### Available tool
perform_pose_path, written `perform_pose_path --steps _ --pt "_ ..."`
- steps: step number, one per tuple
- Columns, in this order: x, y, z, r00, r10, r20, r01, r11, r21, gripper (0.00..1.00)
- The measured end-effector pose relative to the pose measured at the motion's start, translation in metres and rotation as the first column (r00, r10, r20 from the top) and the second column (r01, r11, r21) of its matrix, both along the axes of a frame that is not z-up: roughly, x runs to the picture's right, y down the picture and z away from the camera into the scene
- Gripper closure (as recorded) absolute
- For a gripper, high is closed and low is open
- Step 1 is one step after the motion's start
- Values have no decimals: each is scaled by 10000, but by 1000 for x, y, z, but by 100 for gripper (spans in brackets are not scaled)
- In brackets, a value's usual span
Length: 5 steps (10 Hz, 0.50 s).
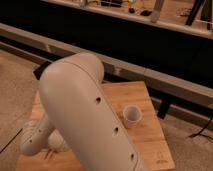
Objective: Place the eraser on the white sponge
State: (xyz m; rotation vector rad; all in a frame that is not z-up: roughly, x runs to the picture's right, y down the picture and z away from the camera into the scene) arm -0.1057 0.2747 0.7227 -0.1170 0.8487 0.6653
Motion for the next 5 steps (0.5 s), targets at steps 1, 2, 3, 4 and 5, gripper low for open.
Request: perform_pose_path --steps 1,2,3,4,5 --pt "1 -3 0 10000 28 -14 -28 10000 68 100" --pt "2 -5 0 10000 53 -47 -52 9999 143 100" --pt "2 -6 0 10000 65 -56 -64 9998 183 100" --pt "2 -7 0 10000 77 -62 -76 9997 219 100" --pt "2 -9 0 9999 99 -79 -97 9995 286 100"
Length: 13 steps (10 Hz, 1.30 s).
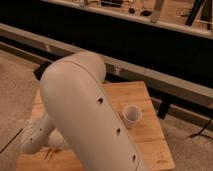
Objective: Place the eraser on the white sponge
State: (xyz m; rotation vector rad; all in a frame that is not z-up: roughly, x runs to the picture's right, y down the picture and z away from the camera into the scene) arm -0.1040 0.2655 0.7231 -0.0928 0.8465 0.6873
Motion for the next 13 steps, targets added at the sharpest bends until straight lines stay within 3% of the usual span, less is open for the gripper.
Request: perform_pose_path --steps 5,11,12,13 --pt "-7 -12 5 10000 12 80 -14 9995 310 100" --pt "-20 0 13 9996 -5 292 3 10000 70 99" --pt "-20 0 13 9996 39 285 -40 10000 34 95" --pt "-20 1 12 9996 89 264 -90 10000 11 83"
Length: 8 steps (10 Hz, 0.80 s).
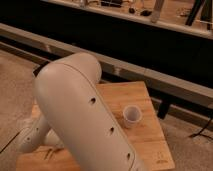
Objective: Place the eraser on the white sponge
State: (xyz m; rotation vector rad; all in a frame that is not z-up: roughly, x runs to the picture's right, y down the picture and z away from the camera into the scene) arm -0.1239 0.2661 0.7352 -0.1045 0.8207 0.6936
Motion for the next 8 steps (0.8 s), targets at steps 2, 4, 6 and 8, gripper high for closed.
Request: perform_pose_path --steps 2,4,6,8 --pt "1 0 -1 10000 63 -21 -63 10000 -32 63" --pt "1 1 -2 9999 109 -30 -109 9999 -68 43" --pt "1 2 -2 9999 138 -19 -139 9999 -87 25" --pt "-1 2 -2 9999 166 5 -166 9998 -98 20"
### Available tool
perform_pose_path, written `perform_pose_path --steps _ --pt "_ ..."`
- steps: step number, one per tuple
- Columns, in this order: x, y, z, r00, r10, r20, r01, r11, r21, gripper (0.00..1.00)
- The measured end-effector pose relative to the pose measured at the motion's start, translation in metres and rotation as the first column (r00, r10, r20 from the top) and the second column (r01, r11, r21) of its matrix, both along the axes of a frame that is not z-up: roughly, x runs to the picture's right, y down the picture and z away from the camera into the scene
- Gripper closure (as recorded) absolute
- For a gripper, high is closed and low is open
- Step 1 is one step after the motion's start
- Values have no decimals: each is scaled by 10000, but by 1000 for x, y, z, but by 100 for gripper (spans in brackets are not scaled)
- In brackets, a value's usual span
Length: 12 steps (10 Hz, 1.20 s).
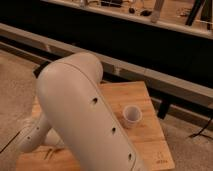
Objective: Place the eraser on the white sponge
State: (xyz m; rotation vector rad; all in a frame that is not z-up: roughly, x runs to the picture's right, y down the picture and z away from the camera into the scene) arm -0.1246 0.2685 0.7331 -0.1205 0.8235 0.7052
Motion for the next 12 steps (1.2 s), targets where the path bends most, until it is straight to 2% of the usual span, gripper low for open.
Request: perform_pose_path --steps 5,8,12 --pt "0 1 0 10000 61 1 -61 10000 -30 20" --pt "-2 0 -1 9988 478 67 -477 9988 -92 20" --pt "-2 1 -1 9988 479 70 -478 9988 -108 20"
